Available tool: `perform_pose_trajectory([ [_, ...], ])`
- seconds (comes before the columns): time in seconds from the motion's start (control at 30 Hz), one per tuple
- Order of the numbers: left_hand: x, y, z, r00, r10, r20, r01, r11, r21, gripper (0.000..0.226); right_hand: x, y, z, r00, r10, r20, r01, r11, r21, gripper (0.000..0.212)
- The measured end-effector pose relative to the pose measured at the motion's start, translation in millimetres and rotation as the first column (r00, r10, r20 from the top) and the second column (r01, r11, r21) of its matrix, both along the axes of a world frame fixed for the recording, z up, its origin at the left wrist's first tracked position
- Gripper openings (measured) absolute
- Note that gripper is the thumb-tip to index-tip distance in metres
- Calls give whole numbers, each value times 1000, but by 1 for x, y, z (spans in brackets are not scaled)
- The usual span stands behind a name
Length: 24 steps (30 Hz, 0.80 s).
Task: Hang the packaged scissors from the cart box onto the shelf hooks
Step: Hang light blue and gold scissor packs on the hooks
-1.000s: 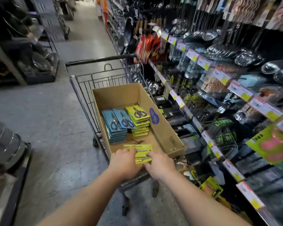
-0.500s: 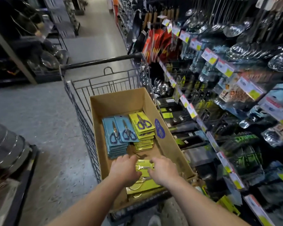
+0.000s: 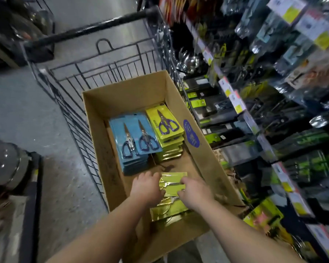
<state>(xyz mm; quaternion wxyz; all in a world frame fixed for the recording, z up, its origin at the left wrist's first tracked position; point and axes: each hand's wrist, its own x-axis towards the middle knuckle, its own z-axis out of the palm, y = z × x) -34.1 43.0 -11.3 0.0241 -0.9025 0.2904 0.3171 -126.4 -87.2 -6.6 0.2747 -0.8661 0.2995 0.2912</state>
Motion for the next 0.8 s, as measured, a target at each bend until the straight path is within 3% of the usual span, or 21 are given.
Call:
perform_pose_trajectory([
  [0.43,50,-23,-118,973,-108,-203,124,990,67,62,5,14,-83,952,-190,-238,210,976,59,41],
  [0.6,47,-23,-131,962,-129,-241,170,973,158,77,2,10,-88,946,-215,-244,230,972,37,40],
  [0.8,47,-18,-122,960,76,-268,-21,979,203,84,0,9,-82,952,-188,-241,204,978,40,37],
])
